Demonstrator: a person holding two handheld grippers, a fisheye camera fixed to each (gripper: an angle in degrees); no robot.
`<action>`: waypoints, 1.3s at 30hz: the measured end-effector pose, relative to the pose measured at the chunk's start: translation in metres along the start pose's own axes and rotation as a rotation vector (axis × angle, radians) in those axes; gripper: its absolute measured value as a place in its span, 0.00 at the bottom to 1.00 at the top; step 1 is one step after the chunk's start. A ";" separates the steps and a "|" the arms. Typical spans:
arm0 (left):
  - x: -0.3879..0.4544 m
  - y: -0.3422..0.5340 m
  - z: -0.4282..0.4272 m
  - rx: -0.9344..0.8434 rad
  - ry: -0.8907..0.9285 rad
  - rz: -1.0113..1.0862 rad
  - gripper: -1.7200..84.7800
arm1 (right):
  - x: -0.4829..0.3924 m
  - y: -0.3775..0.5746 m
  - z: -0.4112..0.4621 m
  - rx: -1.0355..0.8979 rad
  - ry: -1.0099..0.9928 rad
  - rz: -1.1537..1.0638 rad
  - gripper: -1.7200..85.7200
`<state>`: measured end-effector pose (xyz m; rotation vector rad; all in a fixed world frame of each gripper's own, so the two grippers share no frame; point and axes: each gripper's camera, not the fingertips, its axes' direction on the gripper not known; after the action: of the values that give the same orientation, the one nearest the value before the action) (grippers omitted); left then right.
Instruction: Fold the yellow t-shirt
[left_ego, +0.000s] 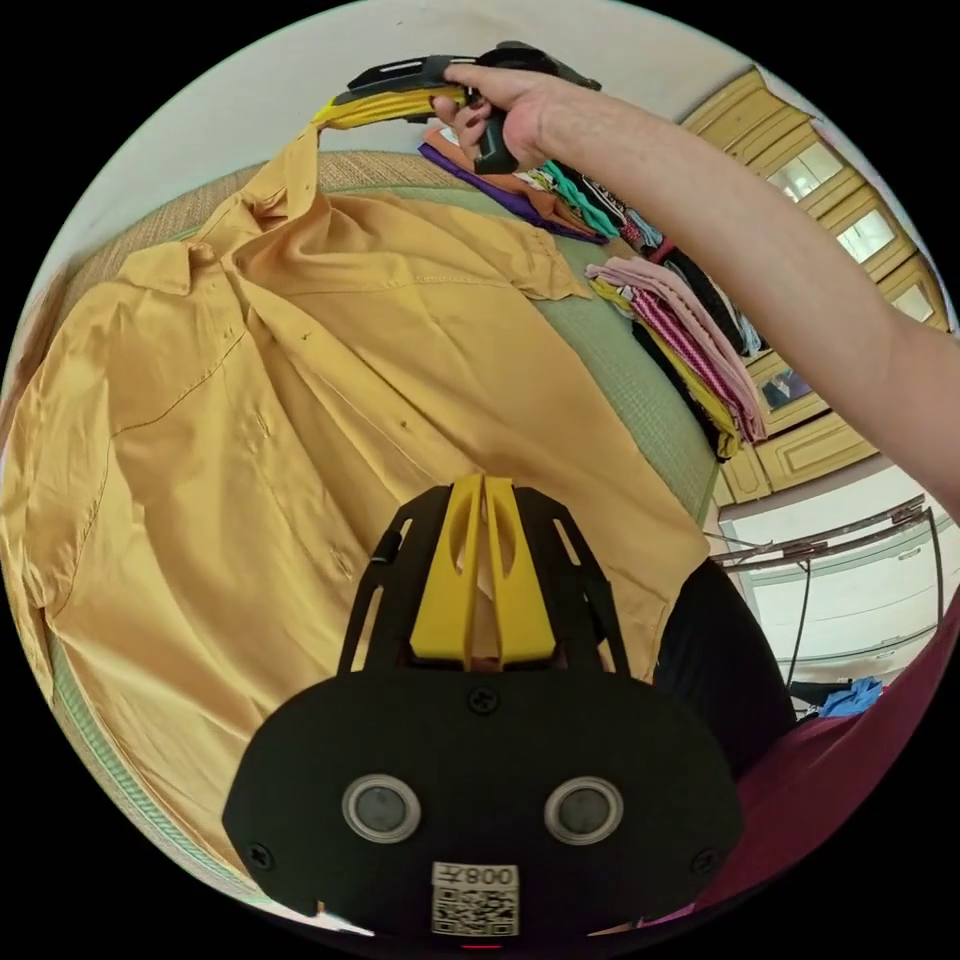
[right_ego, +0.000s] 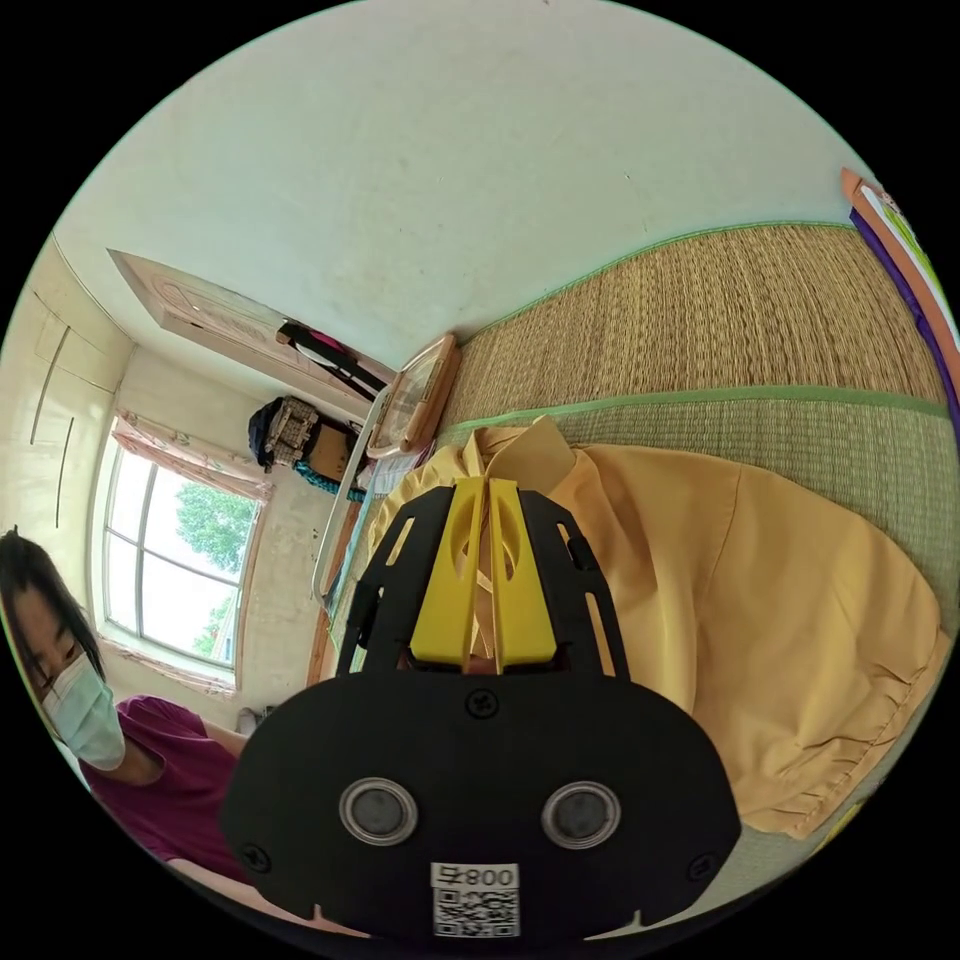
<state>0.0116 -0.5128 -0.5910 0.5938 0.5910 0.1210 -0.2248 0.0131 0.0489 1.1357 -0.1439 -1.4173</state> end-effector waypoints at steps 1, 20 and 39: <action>-0.003 0.003 -0.004 0.016 0.020 -0.015 0.02 | -0.001 0.000 0.002 0.002 -0.001 0.000 0.02; -0.125 0.138 -0.067 0.148 0.357 -0.409 0.02 | -0.067 -0.009 0.155 -0.135 0.071 -0.001 0.02; -0.166 0.204 -0.105 0.188 0.427 -0.456 0.02 | -0.153 -0.061 0.303 -0.101 0.174 0.077 0.03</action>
<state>-0.1727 -0.3374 -0.4657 0.6035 1.1475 -0.2468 -0.5098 -0.0074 0.2420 1.1522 0.0069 -1.2379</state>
